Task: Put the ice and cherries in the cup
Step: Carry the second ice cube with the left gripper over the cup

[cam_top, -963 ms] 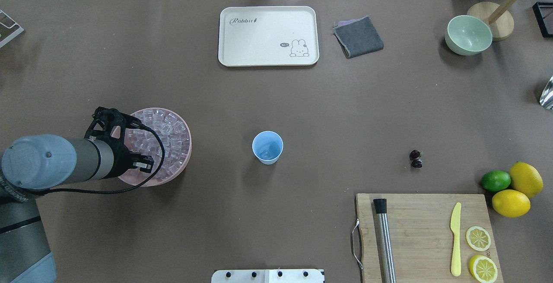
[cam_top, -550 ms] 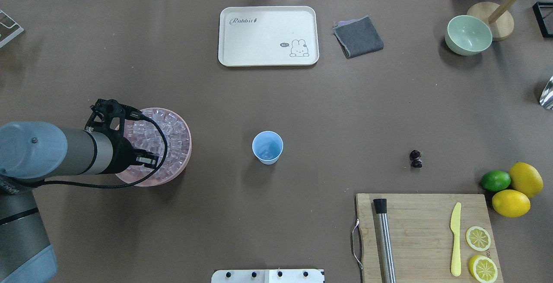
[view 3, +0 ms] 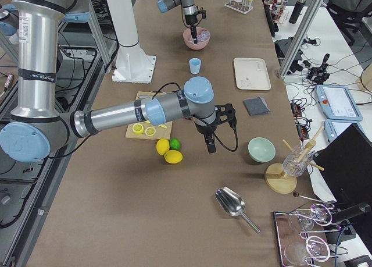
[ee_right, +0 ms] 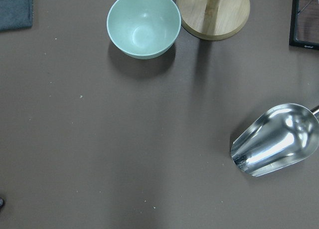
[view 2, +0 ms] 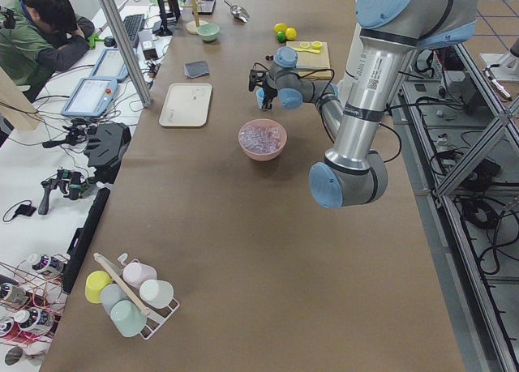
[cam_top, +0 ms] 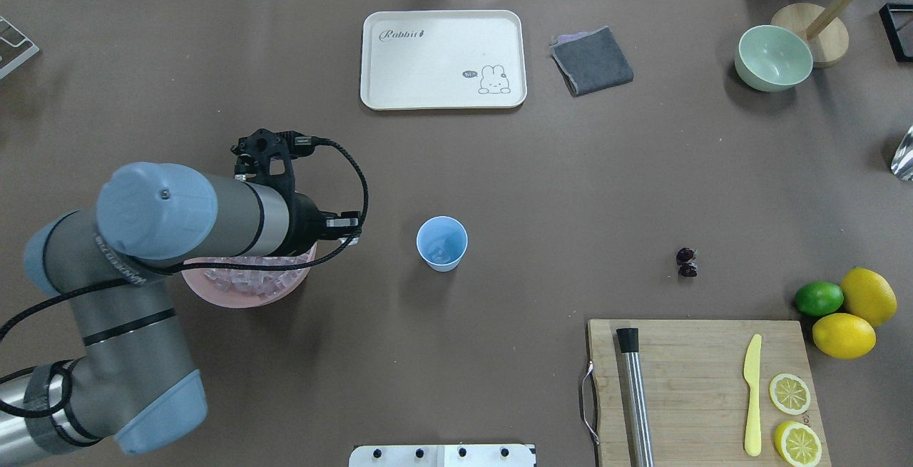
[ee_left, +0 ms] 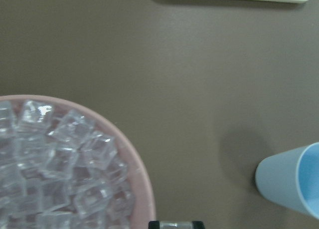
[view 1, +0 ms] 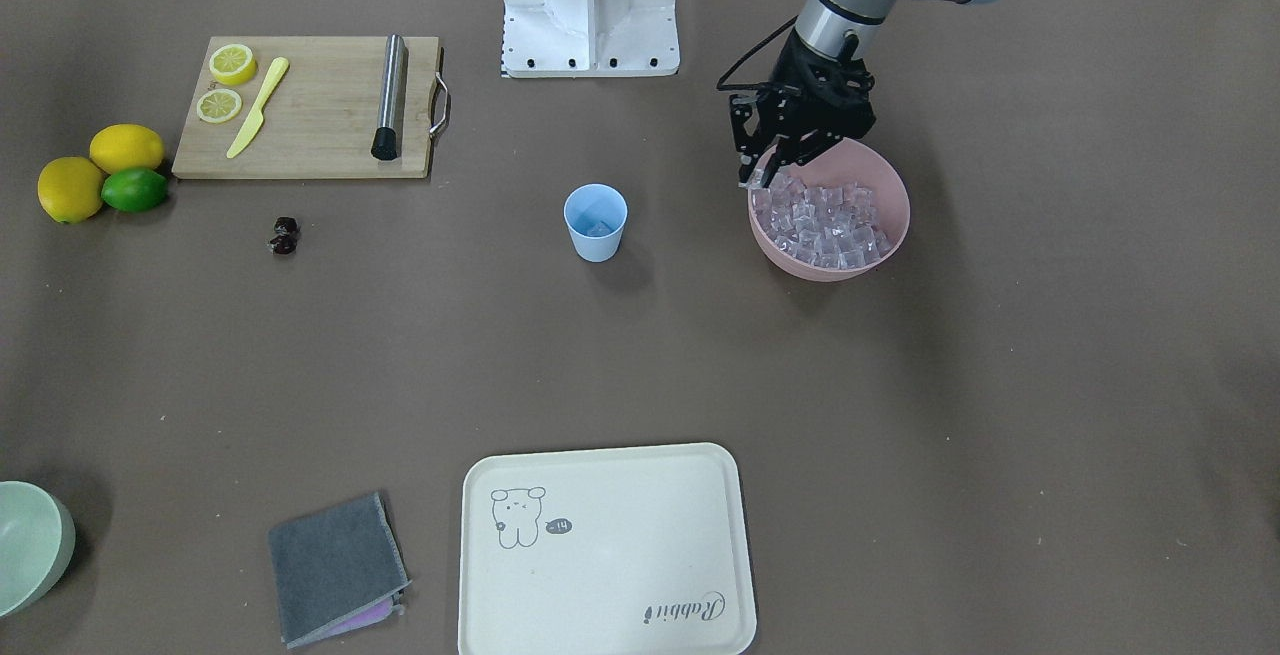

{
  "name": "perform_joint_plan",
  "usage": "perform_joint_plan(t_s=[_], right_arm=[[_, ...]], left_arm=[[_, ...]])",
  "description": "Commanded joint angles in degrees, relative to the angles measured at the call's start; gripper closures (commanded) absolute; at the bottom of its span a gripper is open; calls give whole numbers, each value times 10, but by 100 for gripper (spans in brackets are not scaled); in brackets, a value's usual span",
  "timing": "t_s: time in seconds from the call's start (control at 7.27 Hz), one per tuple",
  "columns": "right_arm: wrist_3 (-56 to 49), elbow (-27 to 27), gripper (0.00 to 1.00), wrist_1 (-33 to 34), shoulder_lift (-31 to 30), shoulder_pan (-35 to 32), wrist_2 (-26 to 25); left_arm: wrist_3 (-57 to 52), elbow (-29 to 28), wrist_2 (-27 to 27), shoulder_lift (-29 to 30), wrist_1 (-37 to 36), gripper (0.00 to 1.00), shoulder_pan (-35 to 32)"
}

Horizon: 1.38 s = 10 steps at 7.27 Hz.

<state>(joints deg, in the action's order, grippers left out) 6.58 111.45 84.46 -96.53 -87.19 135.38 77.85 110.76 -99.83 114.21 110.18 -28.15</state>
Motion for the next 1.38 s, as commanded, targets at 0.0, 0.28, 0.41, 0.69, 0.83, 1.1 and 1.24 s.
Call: perform_joint_plan(t_s=[0.0,0.28,0.41,0.69,0.83,1.1,1.24], right_arm=[[0,0,0,0,0,2,0],[0,0,0,0,0,2,0],[0,0,0,0,0,3,0],[0,0,0,0,0,4,0],[0,0,0,0,0,4,0],[0,0,0,0,0,4,0],[0,0,0,0,0,4,0]], left_arm=[[54,-46,17,58,0,100,12],[86,-82,53,102,0,100,31],[89,-94,59,104,3,100,37],[94,-95,83,103,10,100,56],[94,-95,84,103,10,100,62],[94,-95,91,103,10,92,66],[94,-94,91,103,10,71,66]])
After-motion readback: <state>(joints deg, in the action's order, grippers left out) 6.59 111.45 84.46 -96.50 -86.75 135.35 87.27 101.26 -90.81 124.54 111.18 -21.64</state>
